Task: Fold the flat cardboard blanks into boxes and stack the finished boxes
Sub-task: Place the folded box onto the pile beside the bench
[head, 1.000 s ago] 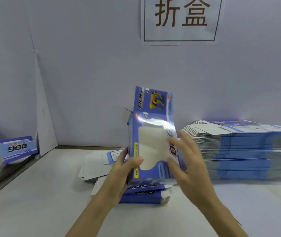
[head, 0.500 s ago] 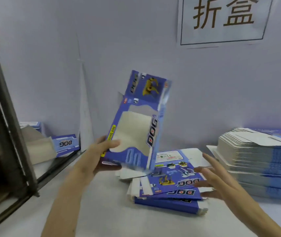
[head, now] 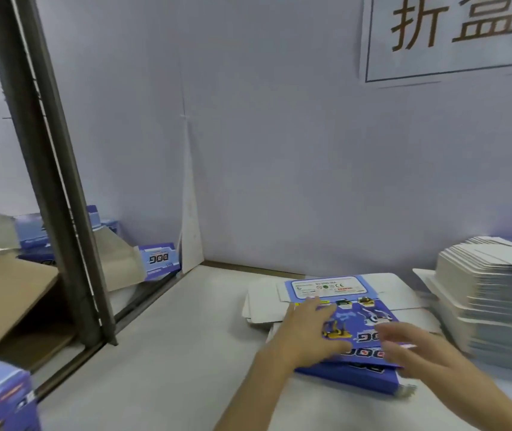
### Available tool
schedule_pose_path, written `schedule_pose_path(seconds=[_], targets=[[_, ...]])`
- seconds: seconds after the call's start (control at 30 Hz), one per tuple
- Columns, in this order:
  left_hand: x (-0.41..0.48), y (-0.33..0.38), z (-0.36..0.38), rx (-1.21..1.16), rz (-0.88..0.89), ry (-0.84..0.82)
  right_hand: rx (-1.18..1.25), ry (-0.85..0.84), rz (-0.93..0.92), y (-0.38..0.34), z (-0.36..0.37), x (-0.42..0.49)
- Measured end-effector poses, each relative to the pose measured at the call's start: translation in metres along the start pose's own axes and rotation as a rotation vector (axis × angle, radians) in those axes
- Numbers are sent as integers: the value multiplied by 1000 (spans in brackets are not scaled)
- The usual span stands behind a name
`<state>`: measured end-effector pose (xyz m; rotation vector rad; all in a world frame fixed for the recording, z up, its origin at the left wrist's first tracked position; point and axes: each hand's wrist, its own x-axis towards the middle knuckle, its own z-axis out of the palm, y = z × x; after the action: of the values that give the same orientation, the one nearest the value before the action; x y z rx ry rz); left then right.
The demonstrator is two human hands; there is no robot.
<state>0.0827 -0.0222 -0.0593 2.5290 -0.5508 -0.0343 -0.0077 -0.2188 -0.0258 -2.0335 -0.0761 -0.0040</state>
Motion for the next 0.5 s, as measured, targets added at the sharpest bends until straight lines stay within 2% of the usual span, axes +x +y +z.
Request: schedule_pose_path(seconds=[0.03,0.1,0.27,0.33,0.4,0.5], targets=[[0,5,14,154,-28,-68,-70,-5,0,3,0,1],[0,9,29,308,-62,-79,-171,-1,-11,6,1,3],[-5,19,26,514,-46,-159,-221,68,-31,9,-1,6],[-10,31,15,664,37,-150,-184,131,-69,5,-4,4],[-17,38,0,671,128,76,-104,280,-145,0,-9,2],[-33,45,-38,536,280,581,-49,555,-276,-8,-20,-1]])
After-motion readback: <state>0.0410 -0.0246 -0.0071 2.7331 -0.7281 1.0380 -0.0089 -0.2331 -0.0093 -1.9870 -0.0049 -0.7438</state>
